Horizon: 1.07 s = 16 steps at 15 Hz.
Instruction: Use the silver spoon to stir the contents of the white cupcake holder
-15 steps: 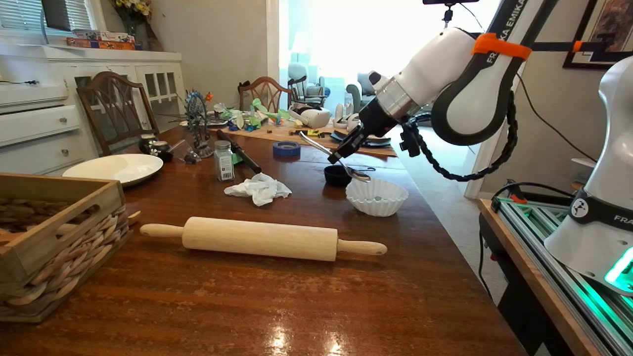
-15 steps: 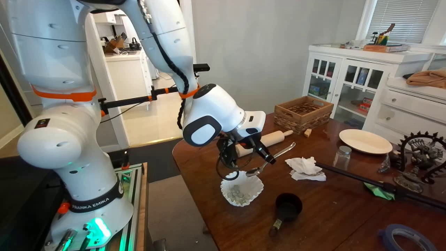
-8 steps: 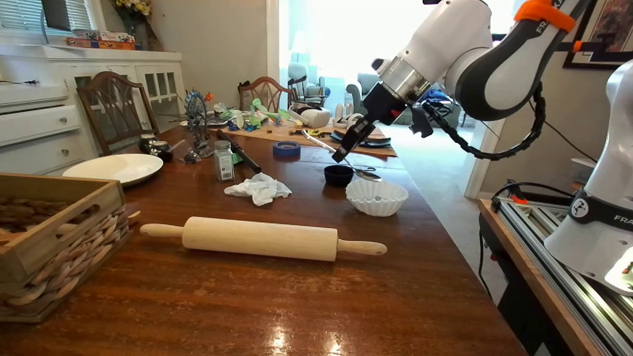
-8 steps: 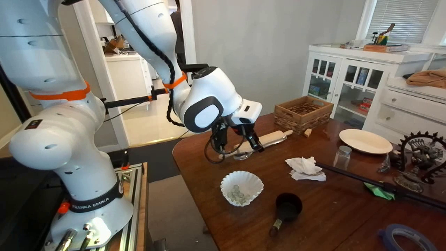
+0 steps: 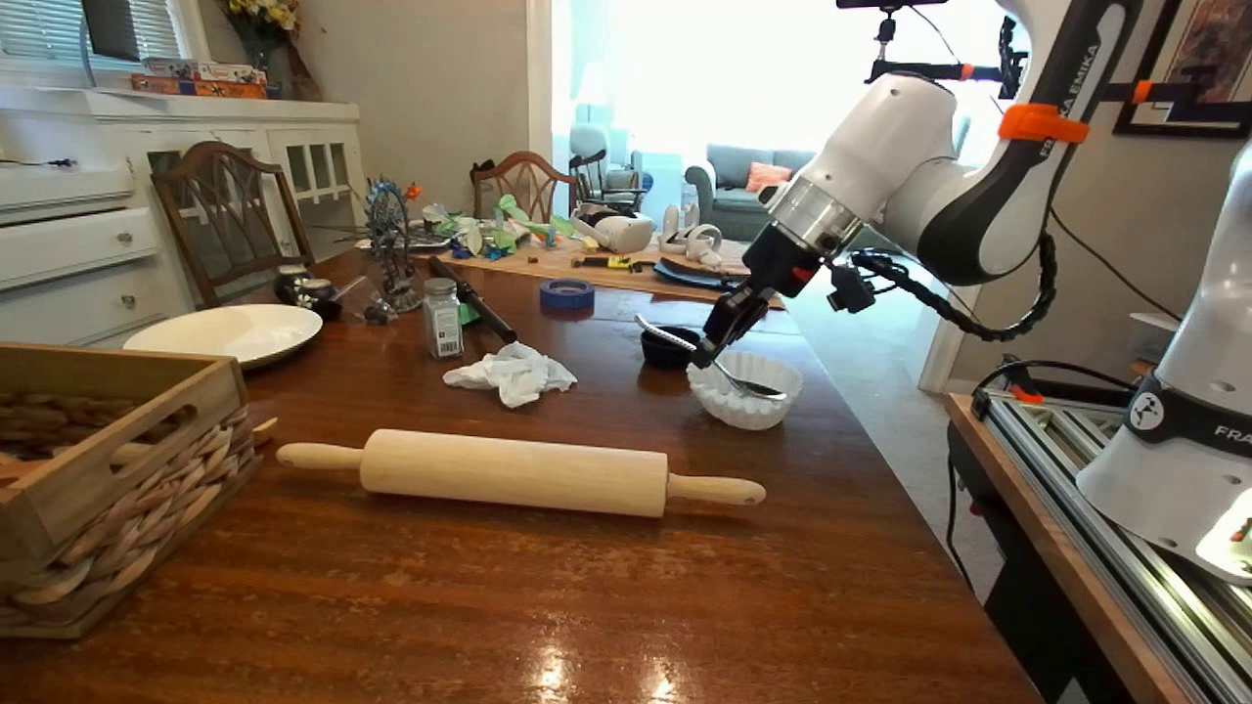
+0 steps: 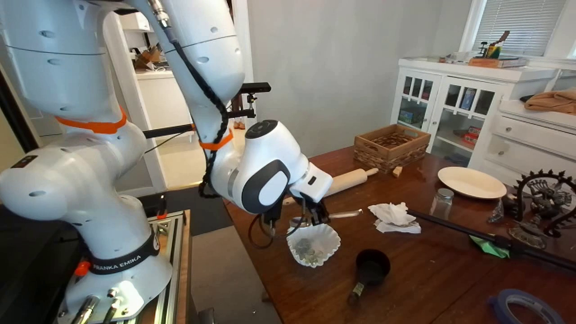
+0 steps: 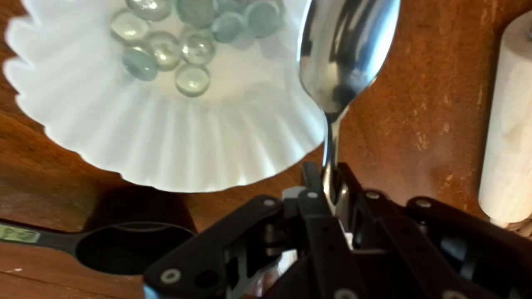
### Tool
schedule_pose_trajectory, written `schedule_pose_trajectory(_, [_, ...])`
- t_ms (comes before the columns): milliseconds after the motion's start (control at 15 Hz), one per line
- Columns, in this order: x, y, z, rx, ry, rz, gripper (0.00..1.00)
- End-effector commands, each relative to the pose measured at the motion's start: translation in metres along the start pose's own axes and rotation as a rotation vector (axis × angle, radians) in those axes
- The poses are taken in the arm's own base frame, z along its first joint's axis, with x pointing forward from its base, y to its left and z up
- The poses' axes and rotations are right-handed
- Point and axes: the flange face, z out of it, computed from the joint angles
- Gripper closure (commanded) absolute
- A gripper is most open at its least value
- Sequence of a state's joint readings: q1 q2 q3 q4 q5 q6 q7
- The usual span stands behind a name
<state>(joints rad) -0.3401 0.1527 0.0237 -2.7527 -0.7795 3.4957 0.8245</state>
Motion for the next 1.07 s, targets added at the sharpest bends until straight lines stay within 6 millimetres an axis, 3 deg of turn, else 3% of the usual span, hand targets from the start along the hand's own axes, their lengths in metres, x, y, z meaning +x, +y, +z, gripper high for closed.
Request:
schedule_pose_trajectory(0, [-0.01, 0.042, -0.014, 0.042, -0.005, 0.021, 0.97])
schedule_pose_trajectory(200, [-0.014, 0.07, -0.03, 0.057, -0.008, 0.005, 0.97])
schedule_pose_trajectory(600, [-0.022, 0.105, -0.062, 0.082, -0.052, 0.031, 0.97])
schedule_pose_trajectory(1000, [-0.024, 0.16, -0.089, -0.01, -0.122, 0.093, 0.97])
